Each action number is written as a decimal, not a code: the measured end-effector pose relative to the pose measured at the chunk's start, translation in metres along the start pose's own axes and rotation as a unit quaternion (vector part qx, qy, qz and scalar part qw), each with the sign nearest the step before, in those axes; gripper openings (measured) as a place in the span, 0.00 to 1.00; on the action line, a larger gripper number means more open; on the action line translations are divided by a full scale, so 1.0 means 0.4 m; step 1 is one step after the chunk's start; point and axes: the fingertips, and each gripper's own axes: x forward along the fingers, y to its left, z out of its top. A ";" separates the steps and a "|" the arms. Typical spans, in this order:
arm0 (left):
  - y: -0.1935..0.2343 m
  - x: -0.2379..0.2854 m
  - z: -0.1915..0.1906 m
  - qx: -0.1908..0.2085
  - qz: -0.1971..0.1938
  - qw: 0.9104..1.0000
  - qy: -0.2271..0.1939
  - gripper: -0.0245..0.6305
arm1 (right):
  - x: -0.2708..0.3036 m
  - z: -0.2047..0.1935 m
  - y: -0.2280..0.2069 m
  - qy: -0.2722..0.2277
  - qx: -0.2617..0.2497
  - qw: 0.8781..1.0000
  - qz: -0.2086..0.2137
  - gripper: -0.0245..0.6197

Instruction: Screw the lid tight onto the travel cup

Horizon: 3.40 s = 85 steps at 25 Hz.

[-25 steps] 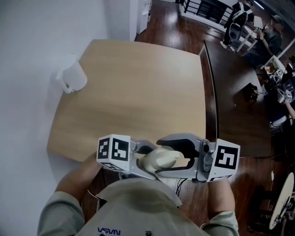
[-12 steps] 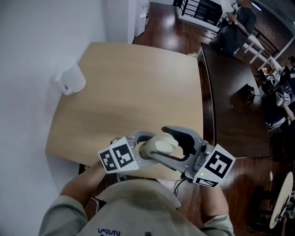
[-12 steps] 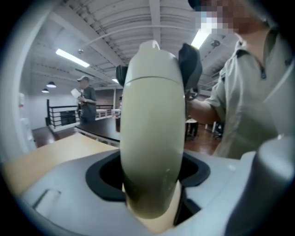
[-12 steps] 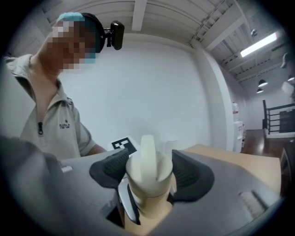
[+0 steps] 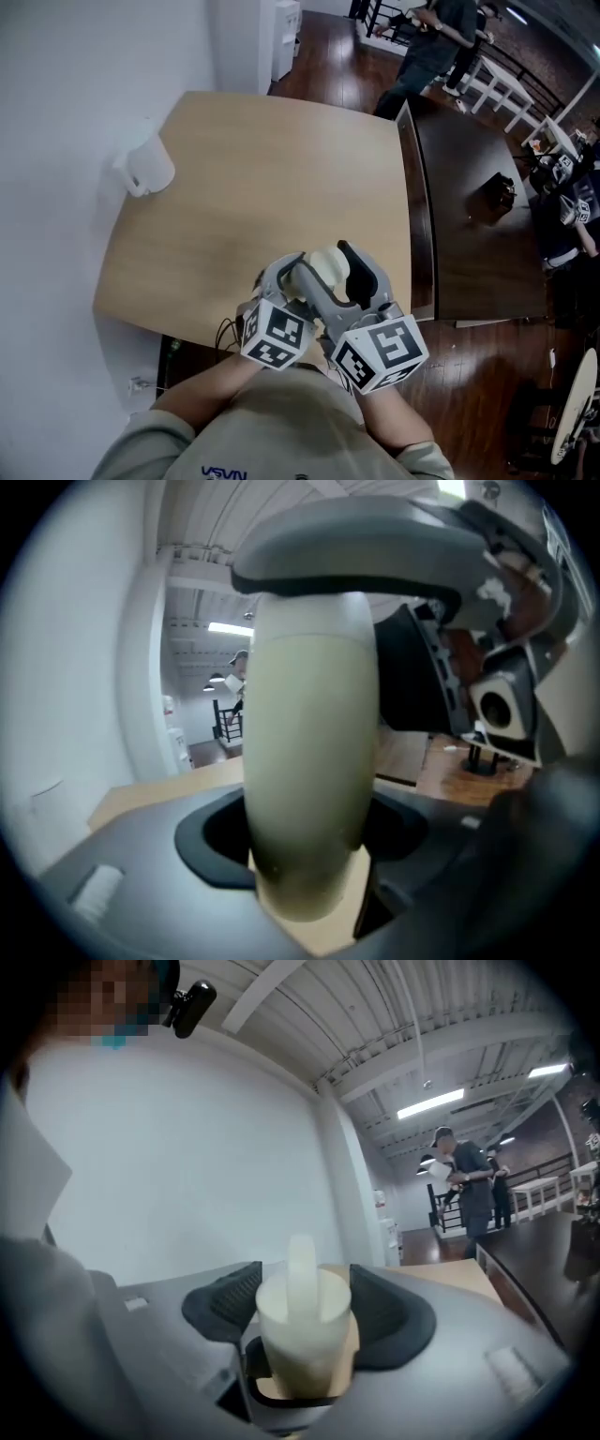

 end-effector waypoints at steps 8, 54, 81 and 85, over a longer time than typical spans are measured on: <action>-0.011 -0.004 -0.031 -0.013 0.012 1.000 0.003 0.52 | -0.008 -0.030 0.012 0.003 -0.004 1.000 -0.031 0.49; -0.149 -0.116 0.011 0.032 -0.316 0.948 -0.003 0.52 | -0.082 -0.001 0.110 0.060 -0.076 0.966 0.239 0.49; 0.256 -0.090 -0.277 -0.073 0.097 0.991 -0.052 0.52 | 0.005 -0.151 0.065 0.060 -0.023 0.990 0.124 0.43; 0.341 -0.135 -0.332 -0.076 0.135 0.987 -0.051 0.52 | 0.042 -0.198 0.112 0.077 -0.013 0.989 0.127 0.43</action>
